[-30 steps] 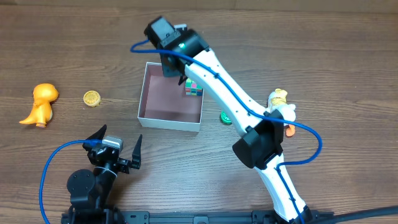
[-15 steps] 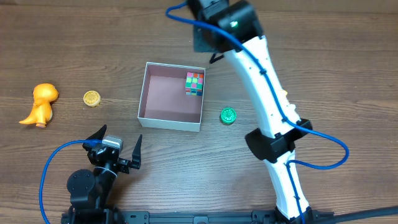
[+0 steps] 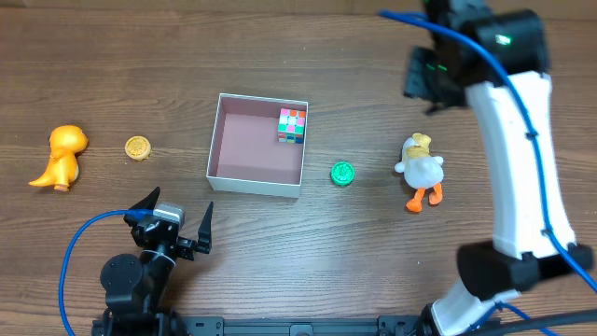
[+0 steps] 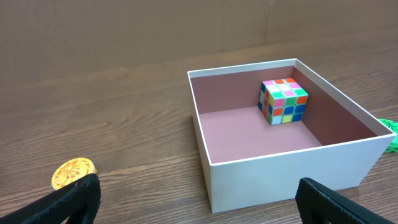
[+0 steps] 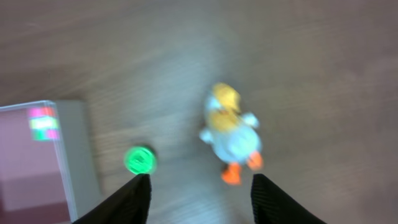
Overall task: Pack container
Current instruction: 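Raise the right gripper and move it over the plush duck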
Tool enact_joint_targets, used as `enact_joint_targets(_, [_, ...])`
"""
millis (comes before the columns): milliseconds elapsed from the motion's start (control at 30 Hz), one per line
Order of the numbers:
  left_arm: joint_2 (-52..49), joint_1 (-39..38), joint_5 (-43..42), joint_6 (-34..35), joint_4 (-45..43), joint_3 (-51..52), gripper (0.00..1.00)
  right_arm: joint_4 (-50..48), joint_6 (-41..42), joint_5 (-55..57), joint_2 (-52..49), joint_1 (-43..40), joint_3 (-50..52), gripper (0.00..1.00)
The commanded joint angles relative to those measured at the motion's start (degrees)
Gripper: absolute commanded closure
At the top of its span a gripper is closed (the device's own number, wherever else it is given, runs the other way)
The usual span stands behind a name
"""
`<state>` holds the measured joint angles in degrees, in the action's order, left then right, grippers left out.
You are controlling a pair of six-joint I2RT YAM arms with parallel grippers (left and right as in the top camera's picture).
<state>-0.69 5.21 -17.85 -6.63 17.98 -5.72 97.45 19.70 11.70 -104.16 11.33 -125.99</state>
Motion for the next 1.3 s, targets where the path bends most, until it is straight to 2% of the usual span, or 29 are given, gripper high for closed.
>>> enact_joint_targets(0, [0.4,-0.3,-0.2,-1.1,-0.3,0.2,0.00,-0.5,-8.1,-5.5,1.2,-3.5,8.1,0.35])
enact_joint_targets(33, [0.4,-0.3,-0.2,-1.1,-0.3,0.2,0.00,-1.1,-11.1,-7.5,1.2,-4.2,10.1,0.19])
enact_joint_targets(100, [0.4,-0.3,-0.2,-1.1,-0.3,0.2,0.00,-2.7,-15.3,-10.2,1.2,-5.0,14.0,0.07])
enact_joint_targets(267, [0.4,-0.3,-0.2,-1.1,-0.3,0.2,0.00,-11.8,-17.0,-6.4,1.2,-6.3,27.3,0.01])
enact_joint_targets(433, [0.4,-0.3,-0.2,-1.1,-0.3,0.2,0.00,-20.0,-18.3,4.8,1.2,-6.3,37.7,0.00])
enact_joint_targets(733, [0.4,-0.3,-0.2,-1.1,-0.3,0.2,0.00,-31.6,-23.0,-0.3,1.2,-6.3,49.2,0.00])
enact_joint_targets(1267, [0.4,-0.3,-0.2,-1.1,-0.3,0.2,0.00,-36.5,-23.1,-4.5,-0.5,-7.8,49.9,0.00])
